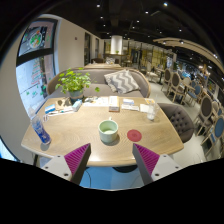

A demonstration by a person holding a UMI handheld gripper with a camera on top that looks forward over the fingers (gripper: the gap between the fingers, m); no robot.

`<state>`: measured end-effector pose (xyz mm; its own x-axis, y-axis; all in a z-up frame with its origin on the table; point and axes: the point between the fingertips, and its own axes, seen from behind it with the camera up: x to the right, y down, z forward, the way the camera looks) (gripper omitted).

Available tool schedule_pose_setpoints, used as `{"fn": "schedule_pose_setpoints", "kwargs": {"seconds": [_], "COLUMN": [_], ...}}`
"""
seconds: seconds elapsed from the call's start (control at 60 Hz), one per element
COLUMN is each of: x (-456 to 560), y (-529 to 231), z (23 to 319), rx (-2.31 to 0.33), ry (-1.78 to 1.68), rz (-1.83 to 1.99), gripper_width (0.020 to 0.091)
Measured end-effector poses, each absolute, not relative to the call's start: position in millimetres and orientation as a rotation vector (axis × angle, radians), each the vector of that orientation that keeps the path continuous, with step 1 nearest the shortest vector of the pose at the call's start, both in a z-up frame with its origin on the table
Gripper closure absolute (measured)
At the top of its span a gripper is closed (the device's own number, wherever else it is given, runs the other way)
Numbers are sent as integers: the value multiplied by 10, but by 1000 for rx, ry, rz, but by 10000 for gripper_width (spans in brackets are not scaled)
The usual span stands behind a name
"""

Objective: Pour water

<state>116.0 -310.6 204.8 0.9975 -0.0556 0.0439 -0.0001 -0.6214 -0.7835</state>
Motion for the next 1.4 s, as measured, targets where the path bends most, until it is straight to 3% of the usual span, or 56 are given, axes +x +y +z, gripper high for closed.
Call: {"fn": "schedule_pose_setpoints", "kwargs": {"seconds": [0.333,0.7,0.95,1.183,1.3,1.4], "x": [636,-1234,-2329,-2660,-2693,-2726], "y": [-3195,-3429,-2800,-1960,-1664,-1522], "z": [1833,1635,1528,1144,896,794], "rx": [-2266,-2246,-2132,-2081,-2089,-2077], "ry": [25,-15,-43,-19,-5,-6], "rz": [-79,61,121,90,68,63], "gripper_width": [250,244,245,245,324,532]}}
